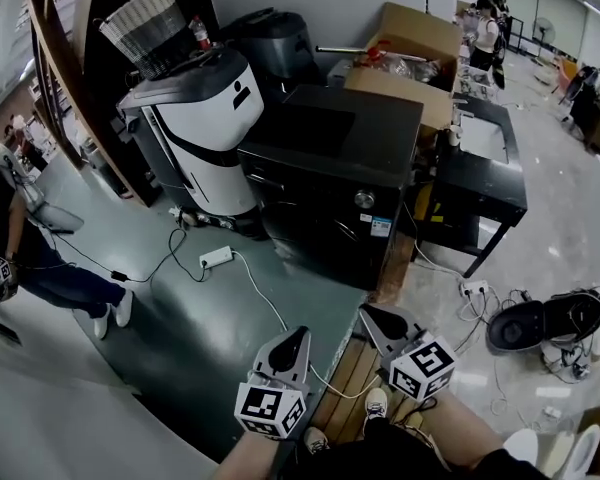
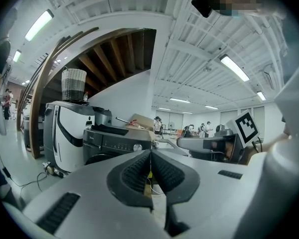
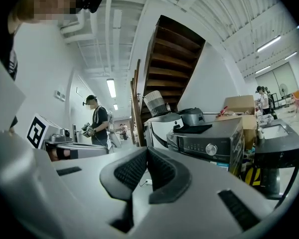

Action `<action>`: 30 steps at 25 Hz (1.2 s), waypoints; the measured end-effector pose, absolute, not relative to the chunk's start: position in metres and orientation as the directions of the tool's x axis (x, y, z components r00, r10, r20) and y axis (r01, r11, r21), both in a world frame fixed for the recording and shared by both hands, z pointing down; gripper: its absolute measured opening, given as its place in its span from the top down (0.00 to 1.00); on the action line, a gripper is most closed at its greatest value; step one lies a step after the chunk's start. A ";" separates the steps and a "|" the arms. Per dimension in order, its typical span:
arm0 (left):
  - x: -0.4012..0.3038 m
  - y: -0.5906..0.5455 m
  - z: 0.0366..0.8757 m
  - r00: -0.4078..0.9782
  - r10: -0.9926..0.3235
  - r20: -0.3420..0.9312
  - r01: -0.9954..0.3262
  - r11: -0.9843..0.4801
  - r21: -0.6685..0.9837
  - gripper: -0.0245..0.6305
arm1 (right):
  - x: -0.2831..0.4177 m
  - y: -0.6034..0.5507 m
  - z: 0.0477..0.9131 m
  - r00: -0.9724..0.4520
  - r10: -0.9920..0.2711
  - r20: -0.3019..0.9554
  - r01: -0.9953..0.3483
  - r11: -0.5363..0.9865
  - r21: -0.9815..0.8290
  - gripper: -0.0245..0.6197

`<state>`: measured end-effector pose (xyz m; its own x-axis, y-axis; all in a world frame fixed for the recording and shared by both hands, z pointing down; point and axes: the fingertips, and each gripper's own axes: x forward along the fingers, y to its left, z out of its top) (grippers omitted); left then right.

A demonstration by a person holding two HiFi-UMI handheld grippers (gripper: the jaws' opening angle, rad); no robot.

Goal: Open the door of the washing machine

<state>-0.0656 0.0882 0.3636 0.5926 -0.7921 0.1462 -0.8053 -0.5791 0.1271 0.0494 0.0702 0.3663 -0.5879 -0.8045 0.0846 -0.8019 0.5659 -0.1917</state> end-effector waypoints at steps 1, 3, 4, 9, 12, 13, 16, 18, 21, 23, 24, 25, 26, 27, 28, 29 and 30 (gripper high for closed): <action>-0.063 0.084 0.364 0.587 -0.797 0.145 -0.810 -0.574 0.124 0.93 | 0.053 0.065 0.367 -0.591 -0.803 0.078 -0.799 0.570 -0.192 0.94; -0.059 0.077 0.365 0.576 -0.805 0.146 -0.818 -0.563 0.120 0.93 | 0.059 0.056 0.368 -0.593 -0.802 0.071 -0.797 0.572 -0.193 0.93; -0.057 0.073 0.366 0.569 -0.809 0.146 -0.822 -0.556 0.120 0.93 | 0.063 0.051 0.369 -0.593 -0.802 0.070 -0.797 0.573 -0.193 0.93; -0.044 0.056 0.366 0.536 -0.832 0.144 -0.844 -0.522 0.124 0.80 | 0.078 0.031 0.370 -0.620 -0.782 0.067 -0.777 0.600 -0.193 0.89; -0.036 0.047 0.367 0.520 -0.842 0.142 -0.853 -0.506 0.127 0.74 | 0.084 0.021 0.369 -0.645 -0.762 0.061 -0.757 0.627 -0.185 0.80; -0.033 0.045 0.367 0.516 -0.845 0.141 -0.856 -0.501 0.126 0.73 | 0.086 0.018 0.369 -0.653 -0.755 0.058 -0.751 0.635 -0.181 0.78; -0.024 0.042 0.369 0.501 -0.854 0.141 -0.865 -0.489 0.117 0.69 | 0.092 0.009 0.371 -0.673 -0.738 0.050 -0.734 0.658 -0.171 0.73; -0.020 0.040 0.370 0.489 -0.861 0.144 -0.872 -0.477 0.111 0.68 | 0.096 0.003 0.373 -0.683 -0.729 0.049 -0.725 0.668 -0.167 0.71; -0.016 0.038 0.370 0.473 -0.869 0.145 -0.881 -0.460 0.112 0.67 | 0.101 -0.005 0.374 -0.693 -0.719 0.051 -0.716 0.679 -0.162 0.70; -0.014 0.038 0.370 0.470 -0.871 0.143 -0.882 -0.458 0.110 0.67 | 0.102 -0.007 0.374 -0.702 -0.710 0.055 -0.709 0.689 -0.153 0.69; -0.013 0.038 0.370 0.470 -0.871 0.143 -0.882 -0.458 0.109 0.66 | 0.103 -0.008 0.375 -0.705 -0.706 0.057 -0.706 0.693 -0.148 0.69; -0.011 0.038 0.370 0.471 -0.870 0.144 -0.882 -0.459 0.109 0.66 | 0.103 -0.009 0.375 -0.707 -0.704 0.058 -0.704 0.695 -0.143 0.69; -0.011 0.037 0.370 0.473 -0.869 0.145 -0.881 -0.461 0.109 0.66 | 0.103 -0.011 0.375 -0.707 -0.704 0.059 -0.705 0.696 -0.140 0.69; -0.010 0.037 0.370 0.476 -0.867 0.146 -0.879 -0.465 0.108 0.66 | 0.104 -0.012 0.375 -0.706 -0.706 0.059 -0.706 0.694 -0.138 0.69; -0.010 0.036 0.370 0.480 -0.865 0.146 -0.877 -0.469 0.107 0.66 | 0.104 -0.014 0.375 -0.702 -0.709 0.058 -0.710 0.691 -0.138 0.69; -0.011 0.035 0.369 0.485 -0.863 0.144 -0.874 -0.474 0.105 0.66 | 0.104 -0.015 0.376 -0.698 -0.714 0.059 -0.714 0.687 -0.137 0.69; -0.013 0.033 0.369 0.490 -0.860 0.141 -0.872 -0.479 0.105 0.66 | 0.103 -0.016 0.376 -0.692 -0.719 0.060 -0.719 0.681 -0.136 0.69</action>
